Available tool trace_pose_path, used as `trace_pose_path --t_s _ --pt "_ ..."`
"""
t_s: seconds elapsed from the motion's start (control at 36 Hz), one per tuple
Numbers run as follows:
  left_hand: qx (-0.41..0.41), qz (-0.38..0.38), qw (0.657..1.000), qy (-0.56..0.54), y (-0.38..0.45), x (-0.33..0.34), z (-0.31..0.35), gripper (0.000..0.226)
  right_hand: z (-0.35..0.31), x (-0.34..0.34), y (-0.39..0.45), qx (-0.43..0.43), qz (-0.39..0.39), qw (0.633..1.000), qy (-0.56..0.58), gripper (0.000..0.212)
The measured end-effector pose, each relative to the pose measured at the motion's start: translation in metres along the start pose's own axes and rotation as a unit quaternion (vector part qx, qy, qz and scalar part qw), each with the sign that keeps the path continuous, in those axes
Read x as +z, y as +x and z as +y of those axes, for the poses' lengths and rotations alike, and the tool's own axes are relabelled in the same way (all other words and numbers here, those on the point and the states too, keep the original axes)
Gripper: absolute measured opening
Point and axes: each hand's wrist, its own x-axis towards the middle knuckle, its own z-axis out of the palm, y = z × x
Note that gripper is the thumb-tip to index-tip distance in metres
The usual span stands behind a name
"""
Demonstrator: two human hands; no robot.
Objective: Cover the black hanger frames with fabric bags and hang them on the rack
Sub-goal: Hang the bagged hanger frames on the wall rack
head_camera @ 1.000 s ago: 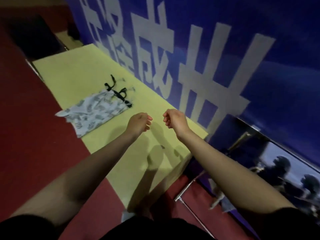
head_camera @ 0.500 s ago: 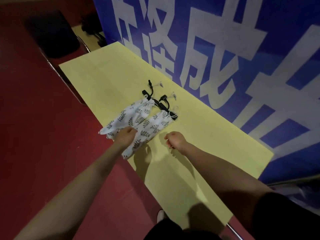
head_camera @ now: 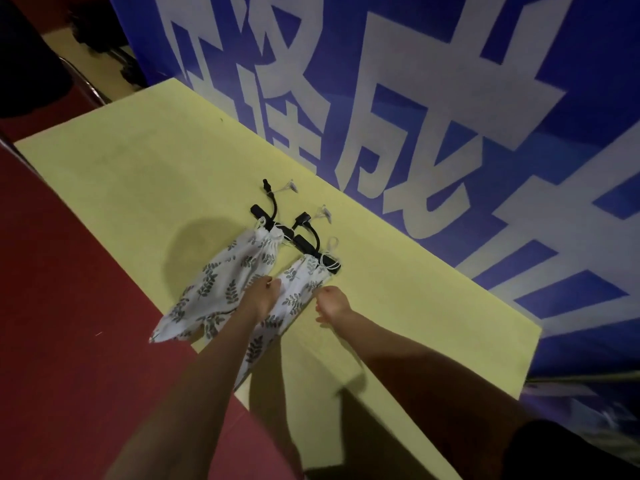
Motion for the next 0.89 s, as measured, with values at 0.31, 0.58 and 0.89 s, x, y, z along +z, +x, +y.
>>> trace_pose_path --t_s 0.31,0.58,0.89 --pt "-0.048 -0.109 0.992 -0.043 0.006 0.049 0.041 0.066 0.013 -0.023 0.02 0.122 -0.06 0.933 0.332 0.063" --pt "0.097 -0.015 0.965 -0.244 -0.043 0.081 0.098 0.044 0.008 -0.081 -0.029 -0.156 -0.009 0.961 0.23 0.034" --pt "0.135 -0.043 0.929 -0.342 -0.096 0.074 0.143 0.048 0.004 -0.144 -0.105 -0.364 0.114 0.921 0.079 0.047"
